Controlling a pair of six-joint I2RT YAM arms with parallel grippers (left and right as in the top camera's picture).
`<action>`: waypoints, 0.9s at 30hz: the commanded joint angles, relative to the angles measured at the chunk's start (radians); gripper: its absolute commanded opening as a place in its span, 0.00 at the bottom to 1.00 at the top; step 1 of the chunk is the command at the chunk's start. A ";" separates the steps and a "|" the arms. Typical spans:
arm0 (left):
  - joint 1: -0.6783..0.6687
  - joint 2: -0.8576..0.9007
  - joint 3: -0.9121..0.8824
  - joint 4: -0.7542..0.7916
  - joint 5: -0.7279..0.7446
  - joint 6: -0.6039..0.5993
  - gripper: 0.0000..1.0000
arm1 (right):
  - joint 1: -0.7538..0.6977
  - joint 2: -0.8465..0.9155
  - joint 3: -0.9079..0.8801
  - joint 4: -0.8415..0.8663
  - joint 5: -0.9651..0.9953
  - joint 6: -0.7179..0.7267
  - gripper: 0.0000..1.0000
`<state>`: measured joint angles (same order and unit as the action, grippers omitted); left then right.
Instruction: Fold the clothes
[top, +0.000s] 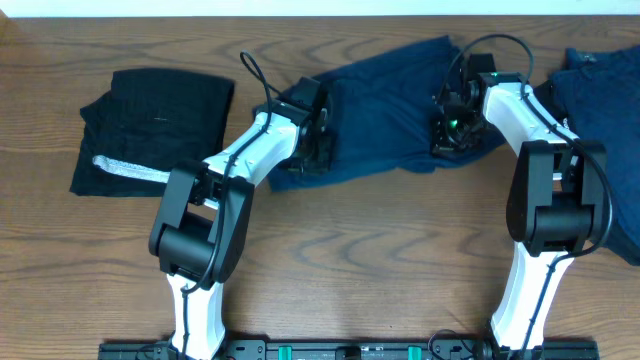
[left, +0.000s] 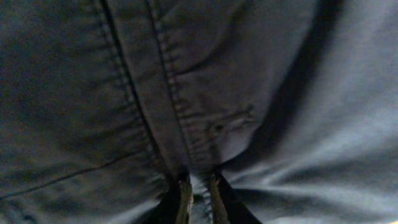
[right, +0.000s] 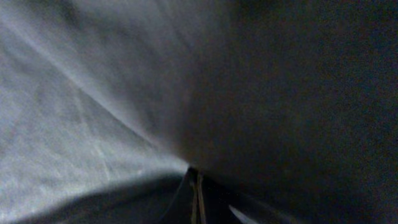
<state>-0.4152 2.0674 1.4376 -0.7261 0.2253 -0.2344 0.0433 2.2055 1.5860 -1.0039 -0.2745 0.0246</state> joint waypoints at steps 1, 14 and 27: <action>0.012 -0.068 0.003 -0.087 -0.073 0.014 0.14 | 0.001 0.107 -0.087 -0.113 0.089 0.042 0.01; 0.006 -0.139 0.001 -0.216 -0.233 0.018 0.14 | 0.032 -0.172 -0.369 -0.168 0.088 0.104 0.02; 0.047 -0.300 0.011 -0.209 -0.211 -0.002 0.50 | 0.024 -0.639 -0.312 -0.111 0.037 0.134 0.21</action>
<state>-0.4049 1.8545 1.4368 -0.9344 0.0212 -0.2321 0.0559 1.5879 1.2381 -1.1183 -0.1860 0.1513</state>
